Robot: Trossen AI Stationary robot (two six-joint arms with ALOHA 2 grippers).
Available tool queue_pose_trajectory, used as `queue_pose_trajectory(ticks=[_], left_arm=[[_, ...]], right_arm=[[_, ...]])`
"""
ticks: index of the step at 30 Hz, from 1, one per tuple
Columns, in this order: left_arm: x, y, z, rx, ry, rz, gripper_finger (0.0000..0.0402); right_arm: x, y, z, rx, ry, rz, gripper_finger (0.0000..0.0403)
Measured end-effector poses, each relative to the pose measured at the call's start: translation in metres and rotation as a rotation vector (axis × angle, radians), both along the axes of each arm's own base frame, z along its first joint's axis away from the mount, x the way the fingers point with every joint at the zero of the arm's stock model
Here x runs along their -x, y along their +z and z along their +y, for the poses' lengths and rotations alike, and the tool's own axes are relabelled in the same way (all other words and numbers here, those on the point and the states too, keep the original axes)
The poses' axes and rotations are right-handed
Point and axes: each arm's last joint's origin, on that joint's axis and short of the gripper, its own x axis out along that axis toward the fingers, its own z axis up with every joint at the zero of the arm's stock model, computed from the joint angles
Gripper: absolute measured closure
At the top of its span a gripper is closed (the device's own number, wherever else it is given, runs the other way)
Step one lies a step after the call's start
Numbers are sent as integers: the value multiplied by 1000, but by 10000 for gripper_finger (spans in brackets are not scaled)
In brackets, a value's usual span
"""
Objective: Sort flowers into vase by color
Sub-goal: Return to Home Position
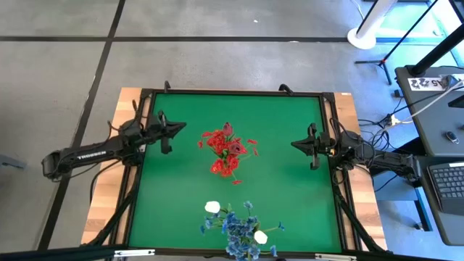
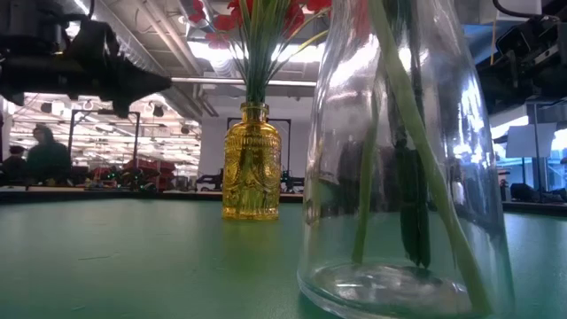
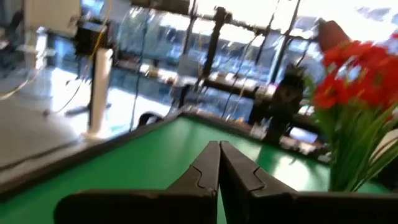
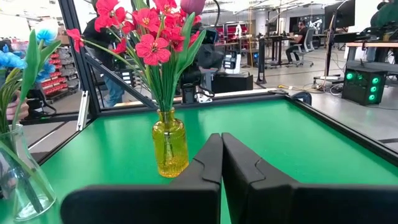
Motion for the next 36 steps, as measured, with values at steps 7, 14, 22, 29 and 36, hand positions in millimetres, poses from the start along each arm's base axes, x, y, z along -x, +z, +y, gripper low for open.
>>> queue_pose_trajectory(ticks=[7,14,22,29,36], left_arm=[[8,-1,-12,-11,10,4,401],[13,-9,-17,-39,12,95,401],[12,-11,-21,48,-50,79,401],[12,-12,-21,158,-55,50,401],[12,-12,-21,155,-55,51,401]], right_arm=[[0,0,0,0,-3,3,400],[-1,-2,-2,1,-52,24,400],[-2,-4,-2,22,-52,42,400],[-1,-5,-5,5,-154,54,400],[-1,-5,-4,-8,-138,51,400]])
